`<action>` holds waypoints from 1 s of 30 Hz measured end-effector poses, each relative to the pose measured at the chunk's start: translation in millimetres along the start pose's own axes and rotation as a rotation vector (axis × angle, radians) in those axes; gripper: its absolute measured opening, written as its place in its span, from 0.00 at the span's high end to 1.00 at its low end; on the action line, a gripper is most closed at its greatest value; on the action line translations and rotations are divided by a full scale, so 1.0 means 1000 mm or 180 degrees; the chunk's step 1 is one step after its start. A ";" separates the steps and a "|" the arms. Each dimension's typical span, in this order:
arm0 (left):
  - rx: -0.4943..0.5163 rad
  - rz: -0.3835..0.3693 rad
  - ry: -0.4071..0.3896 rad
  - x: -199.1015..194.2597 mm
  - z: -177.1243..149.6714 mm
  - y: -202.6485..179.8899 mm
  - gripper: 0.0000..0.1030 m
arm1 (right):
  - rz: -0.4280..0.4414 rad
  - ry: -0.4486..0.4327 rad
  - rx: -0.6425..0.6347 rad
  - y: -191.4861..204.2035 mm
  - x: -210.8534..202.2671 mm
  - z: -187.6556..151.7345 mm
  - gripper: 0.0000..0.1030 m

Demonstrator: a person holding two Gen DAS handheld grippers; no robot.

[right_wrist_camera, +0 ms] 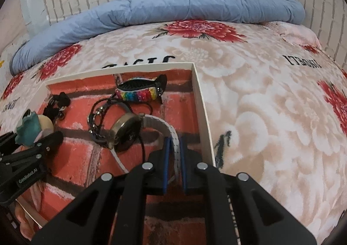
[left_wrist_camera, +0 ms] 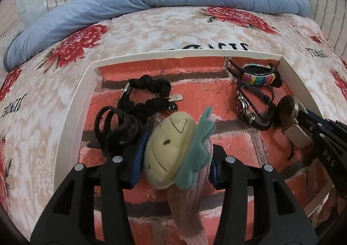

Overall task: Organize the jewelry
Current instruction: 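Open the left tool to drop the keychain while the right tool releases the watch, then move the left tool to the brown bead bracelet while the right tool reaches the orange scrunchie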

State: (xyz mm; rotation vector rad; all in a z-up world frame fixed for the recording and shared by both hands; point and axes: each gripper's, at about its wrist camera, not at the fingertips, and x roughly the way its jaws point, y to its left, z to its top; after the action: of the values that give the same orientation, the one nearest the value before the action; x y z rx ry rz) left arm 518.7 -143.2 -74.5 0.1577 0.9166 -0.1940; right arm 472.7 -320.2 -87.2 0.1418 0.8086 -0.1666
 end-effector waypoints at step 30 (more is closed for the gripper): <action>-0.0348 0.0312 -0.0453 -0.174 -0.073 0.082 0.05 | 0.0192 -0.0206 -0.0319 0.023 -0.139 -0.051 0.35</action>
State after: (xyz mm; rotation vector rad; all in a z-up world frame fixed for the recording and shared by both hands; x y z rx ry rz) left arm 378.4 -30.1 24.7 0.0859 0.7738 -0.0630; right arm 347.2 -274.5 -19.5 0.0658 0.7456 -0.0733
